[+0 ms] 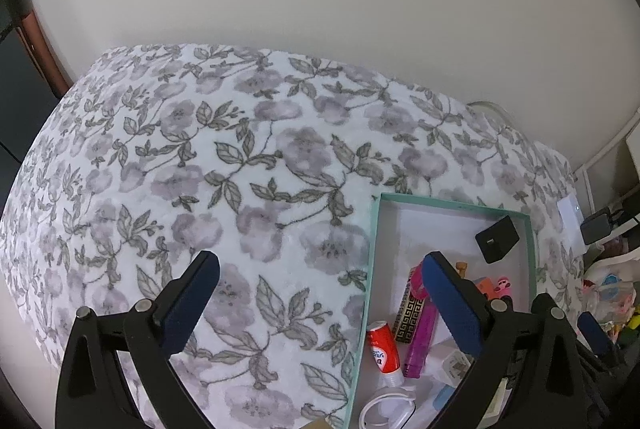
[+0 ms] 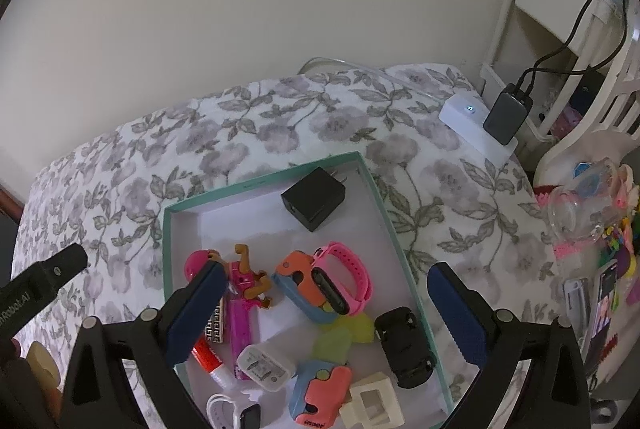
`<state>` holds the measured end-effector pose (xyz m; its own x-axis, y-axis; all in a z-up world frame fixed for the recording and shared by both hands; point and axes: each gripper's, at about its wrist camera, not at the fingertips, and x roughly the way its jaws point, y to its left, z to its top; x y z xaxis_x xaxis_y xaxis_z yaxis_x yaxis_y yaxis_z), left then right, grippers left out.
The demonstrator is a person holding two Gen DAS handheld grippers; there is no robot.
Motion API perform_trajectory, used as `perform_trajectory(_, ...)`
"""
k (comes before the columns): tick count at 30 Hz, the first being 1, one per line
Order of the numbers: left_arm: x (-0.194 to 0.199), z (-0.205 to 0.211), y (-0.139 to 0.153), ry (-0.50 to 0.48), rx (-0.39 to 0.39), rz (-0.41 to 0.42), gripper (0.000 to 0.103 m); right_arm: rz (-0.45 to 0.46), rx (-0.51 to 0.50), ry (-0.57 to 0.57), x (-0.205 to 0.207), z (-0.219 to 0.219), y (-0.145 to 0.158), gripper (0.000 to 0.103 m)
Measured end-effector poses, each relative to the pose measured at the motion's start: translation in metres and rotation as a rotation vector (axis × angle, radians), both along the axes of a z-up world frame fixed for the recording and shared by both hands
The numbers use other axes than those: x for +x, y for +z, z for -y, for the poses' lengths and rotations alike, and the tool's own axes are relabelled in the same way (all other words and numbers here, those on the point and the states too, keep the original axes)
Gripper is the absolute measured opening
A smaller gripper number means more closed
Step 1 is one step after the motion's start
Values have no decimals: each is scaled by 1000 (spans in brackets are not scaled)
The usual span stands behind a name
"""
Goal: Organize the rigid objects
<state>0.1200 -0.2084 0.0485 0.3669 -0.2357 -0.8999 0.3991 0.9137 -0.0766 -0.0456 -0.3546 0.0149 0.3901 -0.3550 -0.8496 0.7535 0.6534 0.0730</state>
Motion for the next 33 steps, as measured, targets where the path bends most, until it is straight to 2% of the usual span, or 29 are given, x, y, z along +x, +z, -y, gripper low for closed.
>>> perform_trajectory(12, -6, -18, 15, 23, -71, -4, 101, 9, -3, 25, -3, -17, 7, 102)
perform_trajectory(16, -13, -29, 31, 33, -87, 29, 101, 24, -13, 56, -7, -31, 16, 102)
perform_trajectory(27, -60, -54, 65, -12, -38, 167, 101, 78, -43, 93, -35, -76, 38, 102)
perform_trajectory(33, -82, -82, 56, 17, 17, 146, 101, 110, -51, 113, -58, -102, 43, 102)
